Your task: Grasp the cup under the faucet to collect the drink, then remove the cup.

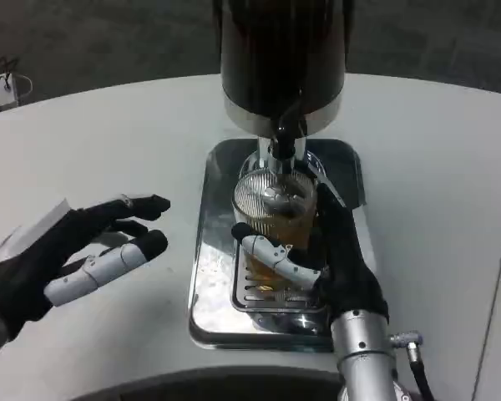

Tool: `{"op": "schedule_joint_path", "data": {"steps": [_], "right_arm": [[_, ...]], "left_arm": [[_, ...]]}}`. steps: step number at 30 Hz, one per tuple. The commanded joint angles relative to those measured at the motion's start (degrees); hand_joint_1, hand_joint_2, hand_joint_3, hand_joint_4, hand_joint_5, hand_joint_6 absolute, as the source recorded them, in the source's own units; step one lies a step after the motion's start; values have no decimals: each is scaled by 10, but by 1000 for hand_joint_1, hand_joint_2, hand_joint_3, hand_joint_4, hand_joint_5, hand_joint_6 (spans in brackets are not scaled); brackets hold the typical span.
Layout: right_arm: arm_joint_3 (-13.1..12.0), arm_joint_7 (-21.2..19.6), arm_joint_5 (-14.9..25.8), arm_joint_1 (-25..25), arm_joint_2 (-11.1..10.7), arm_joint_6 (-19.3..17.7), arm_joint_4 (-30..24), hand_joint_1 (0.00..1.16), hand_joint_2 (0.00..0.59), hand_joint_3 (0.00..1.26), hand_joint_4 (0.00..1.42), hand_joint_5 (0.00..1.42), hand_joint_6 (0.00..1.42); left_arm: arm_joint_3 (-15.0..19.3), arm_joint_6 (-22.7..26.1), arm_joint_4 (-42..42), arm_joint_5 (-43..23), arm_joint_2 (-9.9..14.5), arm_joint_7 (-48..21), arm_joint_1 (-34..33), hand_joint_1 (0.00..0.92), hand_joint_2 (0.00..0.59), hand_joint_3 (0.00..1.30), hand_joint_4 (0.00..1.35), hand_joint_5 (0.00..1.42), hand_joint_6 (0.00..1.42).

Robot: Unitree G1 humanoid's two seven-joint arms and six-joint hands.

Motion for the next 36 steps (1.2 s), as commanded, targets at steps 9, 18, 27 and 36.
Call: {"op": "schedule_joint_path", "data": {"steps": [9, 18, 27, 36], "right_arm": [[-2, -60, 12, 19, 36, -13, 0, 986, 228, 606, 777, 888, 1029], [3, -73, 15, 39, 33, -16, -37, 1005, 219, 844, 1074, 1175, 1305], [13, -33, 16, 73, 22, -5, -99, 1010, 203, 1034, 1274, 1351, 1424], [21, 33, 19, 117, 8, 25, -172, 1012, 180, 1061, 1297, 1386, 1424]], "left_arm": [[-4, 4, -2, 7, 10, -7, 9, 0, 77, 295, 230, 286, 317], [-2, 2, -6, 4, 9, -7, 11, 0, 77, 299, 235, 288, 317], [0, -1, -3, 0, 10, -7, 7, 0, 77, 300, 236, 292, 317], [-5, -8, 9, -1, 7, -6, -3, 0, 77, 300, 240, 292, 317]]}}
